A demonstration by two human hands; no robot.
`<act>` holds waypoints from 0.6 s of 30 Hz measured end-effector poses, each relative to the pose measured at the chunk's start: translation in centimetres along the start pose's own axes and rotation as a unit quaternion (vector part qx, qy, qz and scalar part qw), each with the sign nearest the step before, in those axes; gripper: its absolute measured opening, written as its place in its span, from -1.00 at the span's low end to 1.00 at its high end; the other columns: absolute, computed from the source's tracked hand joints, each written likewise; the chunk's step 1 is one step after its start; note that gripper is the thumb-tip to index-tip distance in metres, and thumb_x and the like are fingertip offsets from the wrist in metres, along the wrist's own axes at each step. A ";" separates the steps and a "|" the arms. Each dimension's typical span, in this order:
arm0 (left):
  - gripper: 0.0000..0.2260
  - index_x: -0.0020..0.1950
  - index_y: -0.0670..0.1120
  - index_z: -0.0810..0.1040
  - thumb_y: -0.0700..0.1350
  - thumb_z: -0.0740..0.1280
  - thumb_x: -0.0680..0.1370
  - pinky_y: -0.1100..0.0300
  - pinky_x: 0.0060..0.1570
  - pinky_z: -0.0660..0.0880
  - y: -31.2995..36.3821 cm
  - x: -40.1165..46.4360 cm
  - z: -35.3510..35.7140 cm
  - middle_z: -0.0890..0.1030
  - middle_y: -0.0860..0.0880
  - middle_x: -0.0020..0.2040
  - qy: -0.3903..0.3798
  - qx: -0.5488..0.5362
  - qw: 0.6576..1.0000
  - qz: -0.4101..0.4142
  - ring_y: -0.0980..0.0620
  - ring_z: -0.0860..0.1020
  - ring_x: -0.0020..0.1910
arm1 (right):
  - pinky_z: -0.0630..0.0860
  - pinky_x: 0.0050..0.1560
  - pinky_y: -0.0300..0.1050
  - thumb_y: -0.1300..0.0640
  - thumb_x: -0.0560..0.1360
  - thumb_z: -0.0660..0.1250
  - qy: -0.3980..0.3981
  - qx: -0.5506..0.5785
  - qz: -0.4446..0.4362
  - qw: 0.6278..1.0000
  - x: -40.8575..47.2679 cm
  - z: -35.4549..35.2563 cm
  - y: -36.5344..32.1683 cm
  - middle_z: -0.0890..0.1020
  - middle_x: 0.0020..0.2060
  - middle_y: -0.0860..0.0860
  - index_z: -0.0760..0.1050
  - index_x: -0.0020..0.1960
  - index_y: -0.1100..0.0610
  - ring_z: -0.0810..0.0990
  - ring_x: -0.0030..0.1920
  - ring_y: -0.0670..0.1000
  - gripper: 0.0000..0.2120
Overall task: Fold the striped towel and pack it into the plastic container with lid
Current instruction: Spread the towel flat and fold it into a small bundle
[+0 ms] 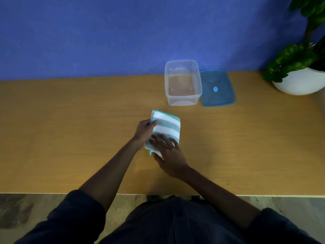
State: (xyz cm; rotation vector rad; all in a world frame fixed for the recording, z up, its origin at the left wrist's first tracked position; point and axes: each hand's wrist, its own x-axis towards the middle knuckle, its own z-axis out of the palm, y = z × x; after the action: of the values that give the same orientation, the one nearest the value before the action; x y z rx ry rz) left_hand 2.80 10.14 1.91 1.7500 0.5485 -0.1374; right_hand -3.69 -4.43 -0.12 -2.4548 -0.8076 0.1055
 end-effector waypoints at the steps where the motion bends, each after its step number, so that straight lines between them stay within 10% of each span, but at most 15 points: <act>1: -0.81 -0.20 -0.12 0.58 -0.02 0.35 0.48 0.14 -0.19 0.38 -0.6 0.3 -0.2 0.54 -0.04 -0.29 0.010 0.038 0.999 0.015 0.04 0.46 -0.29 | 0.17 0.46 0.14 -0.12 0.54 0.04 -0.018 -0.007 0.001 1.000 0.3 0.4 -0.1 0.40 0.46 -0.01 0.35 0.47 0.04 0.29 0.50 0.08 -0.45; 6: -0.71 -0.23 -0.25 0.50 -0.04 0.32 0.54 0.16 -0.28 0.27 -2.7 0.5 0.0 0.45 -0.03 -0.42 0.047 0.182 0.981 0.041 0.04 0.40 -0.40 | 0.09 0.51 0.20 -0.13 0.55 -0.02 -0.065 -0.011 -0.005 0.998 0.3 1.4 -0.4 0.44 0.43 0.06 0.36 0.45 0.09 0.30 0.49 0.10 -0.43; 11: -0.72 0.02 -0.18 0.56 0.03 0.29 0.54 0.10 -0.07 0.44 -4.4 -0.3 0.3 0.60 -0.17 -0.06 0.064 0.207 0.975 0.057 -0.13 0.55 -0.05 | 0.39 0.34 0.15 0.09 0.54 0.12 0.103 0.020 0.084 0.991 0.9 -0.1 0.7 0.57 0.28 0.07 0.52 0.28 0.15 0.47 0.35 0.06 -0.61; 18: -0.59 0.34 -0.15 0.36 0.08 0.15 0.60 -0.06 0.18 0.26 -5.9 -3.2 2.8 0.39 -0.15 0.25 0.113 0.334 0.933 0.074 -0.17 0.32 0.23 | 0.21 0.41 0.20 -0.20 0.59 -0.03 0.020 -0.006 0.182 0.983 1.6 1.2 4.9 0.13 0.58 0.06 0.03 0.59 0.08 0.18 0.53 0.17 -0.35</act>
State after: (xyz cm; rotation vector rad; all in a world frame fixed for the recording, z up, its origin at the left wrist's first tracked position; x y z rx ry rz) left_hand -1.97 7.52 -2.87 2.4880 0.5716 -0.0111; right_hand -0.11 -6.23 -3.58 -2.5814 -0.3339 0.1840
